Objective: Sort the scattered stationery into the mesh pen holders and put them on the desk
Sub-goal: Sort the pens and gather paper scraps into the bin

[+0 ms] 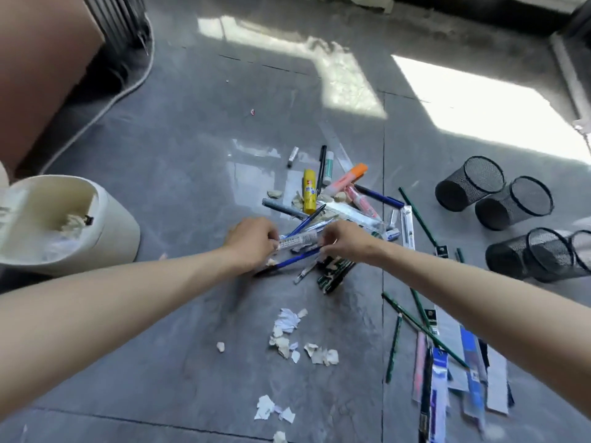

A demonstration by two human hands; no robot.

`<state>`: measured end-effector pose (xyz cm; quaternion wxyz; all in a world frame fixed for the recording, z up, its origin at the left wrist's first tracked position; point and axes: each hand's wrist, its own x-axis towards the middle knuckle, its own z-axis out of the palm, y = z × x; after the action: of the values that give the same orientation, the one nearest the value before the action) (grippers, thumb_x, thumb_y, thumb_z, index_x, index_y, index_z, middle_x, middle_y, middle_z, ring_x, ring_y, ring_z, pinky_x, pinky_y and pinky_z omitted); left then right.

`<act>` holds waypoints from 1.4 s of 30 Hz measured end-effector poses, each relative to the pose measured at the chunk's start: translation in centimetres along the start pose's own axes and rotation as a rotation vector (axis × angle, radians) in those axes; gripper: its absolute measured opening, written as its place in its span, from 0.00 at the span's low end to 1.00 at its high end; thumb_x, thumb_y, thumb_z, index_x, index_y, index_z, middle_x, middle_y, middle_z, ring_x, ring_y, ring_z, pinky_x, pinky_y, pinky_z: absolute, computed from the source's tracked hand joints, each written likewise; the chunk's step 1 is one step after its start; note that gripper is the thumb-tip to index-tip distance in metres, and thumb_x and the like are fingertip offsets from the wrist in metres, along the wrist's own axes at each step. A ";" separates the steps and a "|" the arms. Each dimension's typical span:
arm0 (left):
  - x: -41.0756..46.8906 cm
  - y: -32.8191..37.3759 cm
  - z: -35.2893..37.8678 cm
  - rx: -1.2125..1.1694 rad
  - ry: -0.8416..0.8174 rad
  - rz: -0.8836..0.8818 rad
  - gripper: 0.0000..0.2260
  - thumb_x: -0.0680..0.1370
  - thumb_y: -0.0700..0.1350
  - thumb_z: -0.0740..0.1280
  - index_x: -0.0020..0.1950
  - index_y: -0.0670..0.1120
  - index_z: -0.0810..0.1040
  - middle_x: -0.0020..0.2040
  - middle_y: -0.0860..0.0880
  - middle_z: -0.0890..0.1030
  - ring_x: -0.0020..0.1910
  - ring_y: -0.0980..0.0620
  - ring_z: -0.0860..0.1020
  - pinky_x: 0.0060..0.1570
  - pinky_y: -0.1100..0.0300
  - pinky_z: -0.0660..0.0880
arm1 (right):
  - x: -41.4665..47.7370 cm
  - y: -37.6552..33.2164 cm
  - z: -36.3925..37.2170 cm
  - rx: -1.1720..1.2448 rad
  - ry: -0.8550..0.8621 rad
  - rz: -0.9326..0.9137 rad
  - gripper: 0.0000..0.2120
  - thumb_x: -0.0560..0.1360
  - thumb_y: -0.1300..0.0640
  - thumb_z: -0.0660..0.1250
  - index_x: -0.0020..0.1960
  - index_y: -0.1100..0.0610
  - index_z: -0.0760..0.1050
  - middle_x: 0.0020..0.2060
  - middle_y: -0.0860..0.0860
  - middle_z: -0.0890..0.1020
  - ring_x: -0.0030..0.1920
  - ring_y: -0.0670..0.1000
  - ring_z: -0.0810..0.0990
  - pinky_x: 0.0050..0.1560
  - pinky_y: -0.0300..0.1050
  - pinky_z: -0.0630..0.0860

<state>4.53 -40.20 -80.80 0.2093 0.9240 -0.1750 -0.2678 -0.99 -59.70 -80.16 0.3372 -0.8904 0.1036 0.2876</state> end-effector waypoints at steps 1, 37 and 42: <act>0.4 0.3 -0.4 -0.078 -0.033 0.000 0.03 0.75 0.42 0.67 0.41 0.48 0.79 0.40 0.47 0.79 0.45 0.46 0.77 0.39 0.61 0.66 | -0.3 0.2 0.3 0.226 0.025 0.015 0.06 0.73 0.66 0.67 0.39 0.60 0.74 0.34 0.51 0.76 0.36 0.48 0.74 0.37 0.37 0.71; -0.9 1.9 10.7 0.162 0.136 0.692 0.08 0.68 0.31 0.70 0.40 0.42 0.75 0.37 0.46 0.75 0.32 0.44 0.75 0.23 0.54 0.70 | -2.9 7.6 4.9 0.029 0.479 0.067 0.16 0.72 0.62 0.67 0.57 0.53 0.68 0.48 0.48 0.75 0.48 0.50 0.74 0.45 0.48 0.71; -0.4 3.1 10.5 -0.047 0.112 0.488 0.15 0.75 0.37 0.63 0.62 0.47 0.71 0.51 0.50 0.77 0.48 0.48 0.77 0.44 0.52 0.75 | -4.7 9.0 6.9 0.132 0.468 -0.030 0.20 0.70 0.67 0.63 0.59 0.52 0.69 0.39 0.47 0.75 0.41 0.50 0.74 0.40 0.50 0.72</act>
<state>-2.46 -45.72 -87.24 0.2987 0.8626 -0.3748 -0.1619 -11.29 -61.92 -86.47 0.3658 -0.9103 0.1841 0.0609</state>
